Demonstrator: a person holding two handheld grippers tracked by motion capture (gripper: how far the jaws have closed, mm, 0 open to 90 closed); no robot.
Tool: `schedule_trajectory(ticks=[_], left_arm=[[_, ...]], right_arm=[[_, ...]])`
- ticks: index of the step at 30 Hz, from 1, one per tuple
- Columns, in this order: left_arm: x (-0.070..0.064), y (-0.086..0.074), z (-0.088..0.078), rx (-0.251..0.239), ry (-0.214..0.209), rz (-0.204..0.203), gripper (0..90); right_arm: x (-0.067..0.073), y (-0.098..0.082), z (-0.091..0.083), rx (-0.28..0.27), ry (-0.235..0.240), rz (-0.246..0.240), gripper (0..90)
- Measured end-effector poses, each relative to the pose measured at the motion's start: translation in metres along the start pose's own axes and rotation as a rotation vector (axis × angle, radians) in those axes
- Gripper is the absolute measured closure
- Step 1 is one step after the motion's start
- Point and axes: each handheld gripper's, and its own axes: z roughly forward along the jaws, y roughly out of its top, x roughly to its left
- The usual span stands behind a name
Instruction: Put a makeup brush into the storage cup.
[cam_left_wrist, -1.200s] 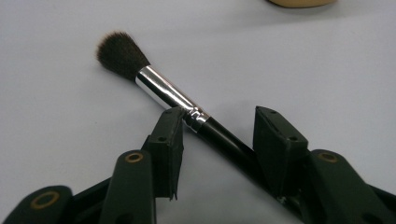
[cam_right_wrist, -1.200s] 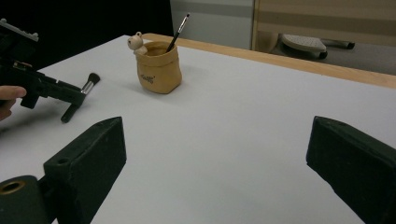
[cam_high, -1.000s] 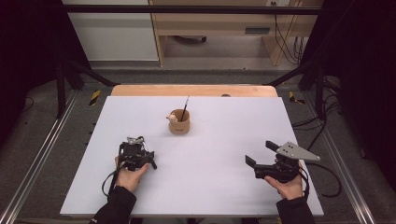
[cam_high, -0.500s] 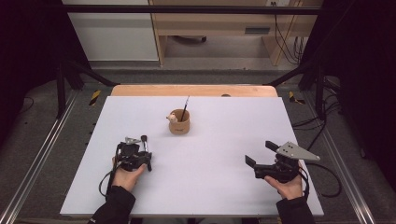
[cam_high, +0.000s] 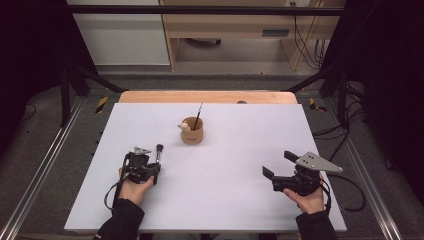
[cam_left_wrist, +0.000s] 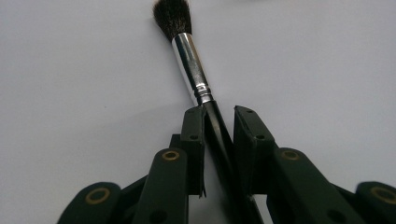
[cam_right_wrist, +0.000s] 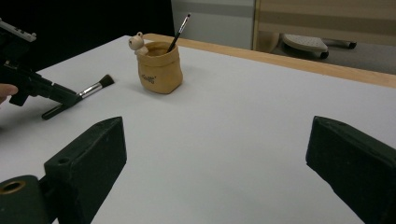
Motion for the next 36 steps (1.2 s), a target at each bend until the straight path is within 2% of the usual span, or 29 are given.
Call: schedule_trajectory(ticks=[11,20,28,31,36], left_arm=[[-0.002,0.001,-0.001,0.012,-0.022,0.049,78.9],[-0.005,0.002,0.000,0.033,-0.019,0.103,77.8],[-0.007,0.006,-0.004,0.037,-0.020,0.124,65.9],[-0.006,0.011,-0.006,0.040,-0.020,0.126,59.9],[-0.004,0.021,-0.014,0.056,-0.025,0.154,50.8]], right_arm=[[0.000,0.000,-0.001,0.000,0.002,0.001,5.8],[0.001,0.000,0.000,0.001,0.003,0.001,5.9],[0.000,0.000,0.000,0.001,0.002,0.001,6.0],[0.000,0.000,0.000,0.001,0.002,0.000,6.0],[0.000,0.001,-0.001,0.000,0.002,0.000,6.0]])
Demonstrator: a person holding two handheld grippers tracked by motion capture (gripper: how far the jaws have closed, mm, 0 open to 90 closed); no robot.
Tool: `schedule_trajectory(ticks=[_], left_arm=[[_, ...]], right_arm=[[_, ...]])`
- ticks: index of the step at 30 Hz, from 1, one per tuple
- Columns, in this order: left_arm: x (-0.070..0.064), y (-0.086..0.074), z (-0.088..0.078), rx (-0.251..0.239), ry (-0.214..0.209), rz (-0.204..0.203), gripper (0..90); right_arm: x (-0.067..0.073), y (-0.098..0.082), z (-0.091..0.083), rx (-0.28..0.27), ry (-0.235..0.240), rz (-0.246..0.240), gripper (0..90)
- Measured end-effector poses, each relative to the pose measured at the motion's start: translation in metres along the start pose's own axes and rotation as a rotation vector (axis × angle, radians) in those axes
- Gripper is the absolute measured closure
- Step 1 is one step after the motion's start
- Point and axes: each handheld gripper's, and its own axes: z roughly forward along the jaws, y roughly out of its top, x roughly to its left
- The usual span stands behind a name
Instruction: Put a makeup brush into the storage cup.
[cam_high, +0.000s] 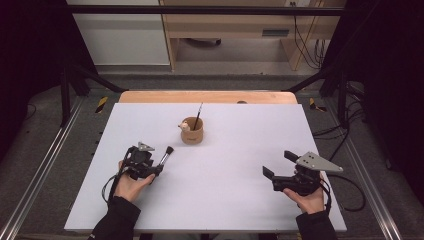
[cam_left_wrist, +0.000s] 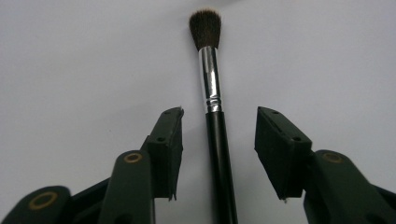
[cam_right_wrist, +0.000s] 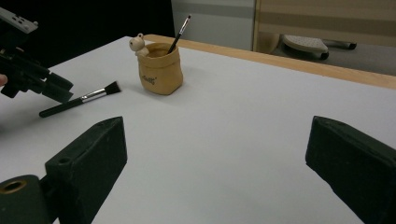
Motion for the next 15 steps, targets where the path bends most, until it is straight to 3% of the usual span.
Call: schedule_trajectory(ticks=[6,10,15], left_arm=[[0.006,0.012,-0.003,0.043,-0.009,0.021,43.2],[0.004,0.019,0.003,0.084,-0.016,0.045,42.5],[0.005,0.026,0.012,0.139,-0.024,0.045,42.5]], right_arm=[[0.000,0.000,0.001,0.002,-0.001,0.001,6.1],[0.000,0.000,0.001,0.003,0.001,-0.002,6.1],[0.000,0.000,0.001,0.005,0.003,-0.001,6.2]])
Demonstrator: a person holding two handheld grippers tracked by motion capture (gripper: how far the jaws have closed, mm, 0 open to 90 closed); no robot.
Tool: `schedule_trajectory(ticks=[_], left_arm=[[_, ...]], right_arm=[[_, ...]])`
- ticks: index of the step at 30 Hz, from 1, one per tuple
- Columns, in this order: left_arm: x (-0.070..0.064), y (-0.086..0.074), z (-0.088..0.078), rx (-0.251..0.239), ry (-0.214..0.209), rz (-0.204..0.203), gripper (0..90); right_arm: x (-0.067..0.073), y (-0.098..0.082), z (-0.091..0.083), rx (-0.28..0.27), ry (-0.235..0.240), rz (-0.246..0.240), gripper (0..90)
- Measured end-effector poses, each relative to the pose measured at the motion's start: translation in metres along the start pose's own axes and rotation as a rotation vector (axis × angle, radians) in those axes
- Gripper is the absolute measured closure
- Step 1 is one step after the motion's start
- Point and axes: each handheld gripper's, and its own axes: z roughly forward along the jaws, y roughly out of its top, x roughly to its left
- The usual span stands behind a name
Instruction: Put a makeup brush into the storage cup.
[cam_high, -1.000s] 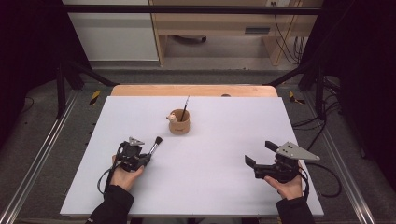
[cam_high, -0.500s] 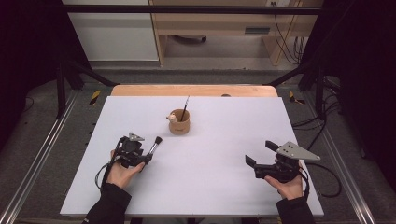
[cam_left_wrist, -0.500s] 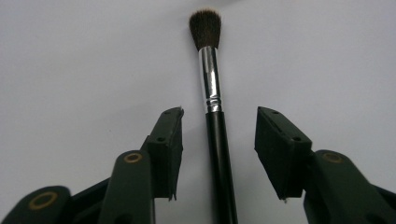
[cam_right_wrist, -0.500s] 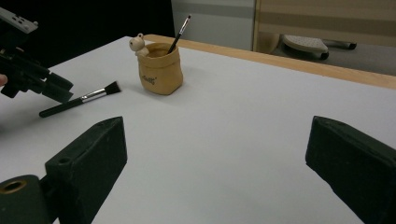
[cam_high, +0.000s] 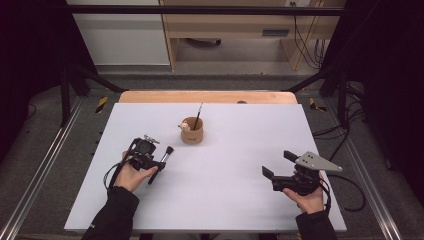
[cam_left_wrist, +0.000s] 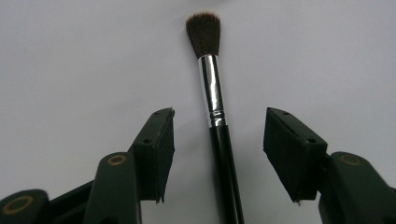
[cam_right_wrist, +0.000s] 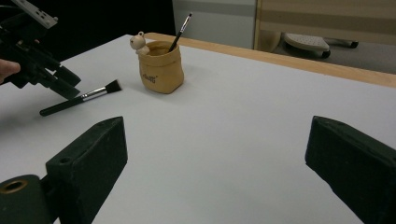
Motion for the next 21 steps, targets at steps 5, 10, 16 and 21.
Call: schedule_trajectory(ticks=[5,10,16,21], left_arm=[[0.002,0.006,0.006,0.037,0.001,0.005,42.6],[0.003,0.011,0.012,0.059,-0.001,0.004,45.1],[0.001,0.012,0.019,0.091,-0.009,0.010,53.6],[0.002,0.012,0.021,0.107,-0.002,0.011,61.0]], right_arm=[[0.000,0.000,0.001,0.002,0.001,0.002,6.3],[0.001,0.000,0.001,0.001,0.001,0.002,6.3],[0.001,0.000,0.001,0.002,0.003,0.001,6.3],[0.001,0.000,0.001,0.003,0.004,0.002,6.3]])
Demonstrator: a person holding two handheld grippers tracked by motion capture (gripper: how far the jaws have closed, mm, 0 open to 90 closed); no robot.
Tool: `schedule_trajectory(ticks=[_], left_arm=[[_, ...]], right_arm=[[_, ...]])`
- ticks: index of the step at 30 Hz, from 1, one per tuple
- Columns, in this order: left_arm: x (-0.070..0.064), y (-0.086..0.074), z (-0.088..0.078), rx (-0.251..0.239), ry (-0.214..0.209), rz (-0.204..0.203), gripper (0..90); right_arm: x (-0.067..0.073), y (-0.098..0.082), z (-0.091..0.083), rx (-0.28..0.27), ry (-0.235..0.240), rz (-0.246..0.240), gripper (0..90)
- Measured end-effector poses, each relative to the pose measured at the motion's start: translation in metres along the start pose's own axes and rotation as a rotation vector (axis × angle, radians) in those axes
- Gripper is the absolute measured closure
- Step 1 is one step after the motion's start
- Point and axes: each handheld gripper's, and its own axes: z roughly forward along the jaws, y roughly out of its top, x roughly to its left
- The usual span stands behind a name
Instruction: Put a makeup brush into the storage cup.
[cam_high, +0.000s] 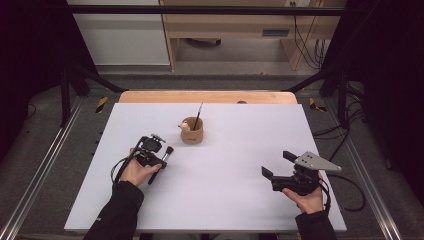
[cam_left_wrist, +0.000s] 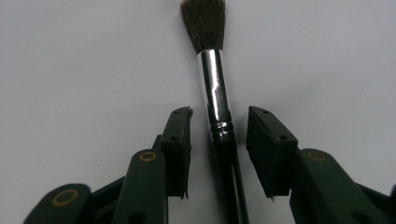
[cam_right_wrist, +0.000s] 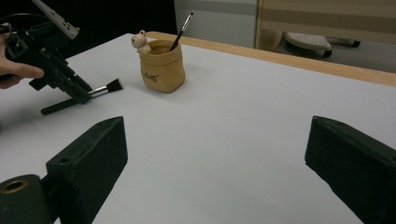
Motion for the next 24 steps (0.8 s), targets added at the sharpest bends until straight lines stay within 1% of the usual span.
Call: schedule_trajectory(ticks=[2,3,10,14,18,22,24], left_arm=[[0.0000,0.0000,0.0002,-0.003,0.002,-0.013,63.4],[-0.0001,0.0001,-0.0001,0.005,0.004,-0.012,64.3],[-0.0025,0.0004,0.0000,0.015,0.015,-0.007,67.7],[-0.0032,0.0001,-0.0003,0.018,0.010,-0.011,71.7],[-0.0026,-0.0003,-0.0010,0.025,0.004,-0.003,76.5],[-0.0021,-0.0004,-0.0012,0.028,0.001,0.002,77.4],[-0.0032,-0.0004,-0.0008,0.025,-0.002,-0.002,77.5]], right_arm=[[0.0000,0.0000,0.0001,0.001,0.000,0.001,6.4],[0.0000,0.0000,0.0002,0.001,0.000,0.000,6.4],[0.0004,-0.0001,0.0005,0.005,0.002,-0.003,6.4],[0.0009,-0.0001,0.0008,0.003,0.003,0.003,6.5],[0.0010,-0.0001,0.0011,0.006,0.002,0.001,6.4],[0.0011,-0.0002,0.0012,0.007,0.003,0.001,6.4],[0.0011,-0.0002,0.0015,0.007,0.002,0.002,6.4]])
